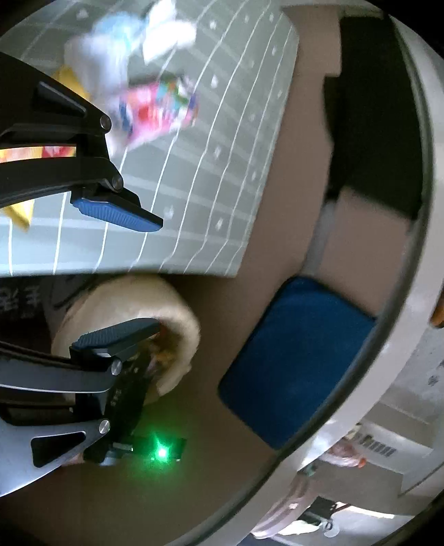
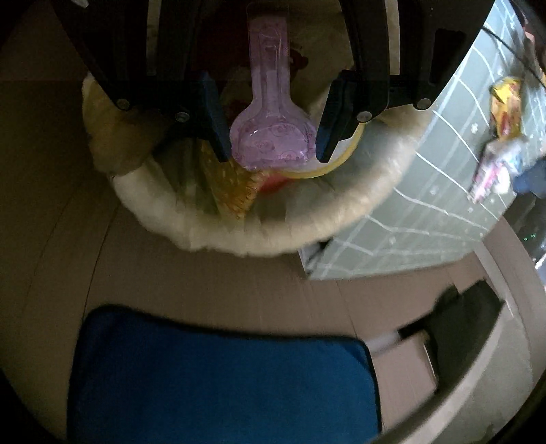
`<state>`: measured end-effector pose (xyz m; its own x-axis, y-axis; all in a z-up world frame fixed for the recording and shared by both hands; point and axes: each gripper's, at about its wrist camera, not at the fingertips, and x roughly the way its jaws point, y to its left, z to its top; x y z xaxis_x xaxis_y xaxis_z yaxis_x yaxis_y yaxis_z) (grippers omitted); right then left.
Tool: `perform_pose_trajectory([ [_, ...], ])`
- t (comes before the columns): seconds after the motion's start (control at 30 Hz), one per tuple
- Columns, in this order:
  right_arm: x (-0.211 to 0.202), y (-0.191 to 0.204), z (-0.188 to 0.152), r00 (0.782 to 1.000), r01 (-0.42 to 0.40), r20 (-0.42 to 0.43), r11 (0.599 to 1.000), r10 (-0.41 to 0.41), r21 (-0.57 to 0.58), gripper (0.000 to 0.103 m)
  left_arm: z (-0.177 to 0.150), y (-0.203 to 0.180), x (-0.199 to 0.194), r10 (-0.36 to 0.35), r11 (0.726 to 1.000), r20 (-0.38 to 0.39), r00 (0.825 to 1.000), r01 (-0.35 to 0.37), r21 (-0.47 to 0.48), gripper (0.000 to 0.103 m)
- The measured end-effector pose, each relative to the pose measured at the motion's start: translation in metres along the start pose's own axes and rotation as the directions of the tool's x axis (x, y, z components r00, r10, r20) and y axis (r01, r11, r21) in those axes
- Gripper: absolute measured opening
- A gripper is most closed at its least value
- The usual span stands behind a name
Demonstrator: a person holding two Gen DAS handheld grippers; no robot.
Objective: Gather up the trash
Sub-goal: 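Move both grippers back over the table toward the remaining trash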
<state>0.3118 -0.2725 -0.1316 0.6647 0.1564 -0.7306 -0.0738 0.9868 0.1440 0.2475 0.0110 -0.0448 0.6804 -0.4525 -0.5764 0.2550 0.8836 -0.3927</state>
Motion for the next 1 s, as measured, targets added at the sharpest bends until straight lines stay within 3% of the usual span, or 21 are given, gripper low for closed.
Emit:
perform_pose_trajectory([
  [0.17,-0.006,-0.004,0.000,1.000,0.018,-0.007,1.000,-0.017,0.020,0.051,-0.001,0.026,-0.020,0.029,0.999,0.032,0.999,-0.028,-0.026,0.054],
  [0.27,-0.022,-0.004,0.002,0.999,0.018,0.043,0.999,-0.019,0.031,0.066,-0.001,0.040,-0.031,0.047,0.998,0.053,0.998,-0.044,-0.047,0.054],
  [0.43,-0.057,0.010,0.011,0.992,0.029,0.124,1.000,-0.027,-0.008,0.072,-0.005,0.067,-0.060,0.121,0.991,0.114,0.986,-0.113,-0.075,0.054],
  [0.57,-0.074,0.035,0.018,0.989,-0.003,0.148,0.999,0.011,-0.054,0.072,-0.010,0.092,-0.083,0.153,0.983,0.137,0.979,-0.136,-0.122,0.054],
  [0.73,-0.082,0.086,0.019,0.985,0.016,0.172,0.986,0.012,-0.163,0.072,-0.018,0.130,-0.121,0.259,0.956,0.175,0.950,-0.225,-0.191,0.054],
  [0.87,-0.079,0.120,0.015,0.981,-0.033,0.183,0.977,0.073,-0.210,0.072,-0.025,0.166,-0.142,0.323,0.924,0.172,0.931,-0.271,-0.270,0.056],
  [1.0,-0.070,0.151,0.009,0.978,-0.113,0.144,0.965,0.150,-0.237,0.072,-0.033,0.198,-0.144,0.313,0.904,0.120,0.942,-0.257,-0.342,0.056],
])
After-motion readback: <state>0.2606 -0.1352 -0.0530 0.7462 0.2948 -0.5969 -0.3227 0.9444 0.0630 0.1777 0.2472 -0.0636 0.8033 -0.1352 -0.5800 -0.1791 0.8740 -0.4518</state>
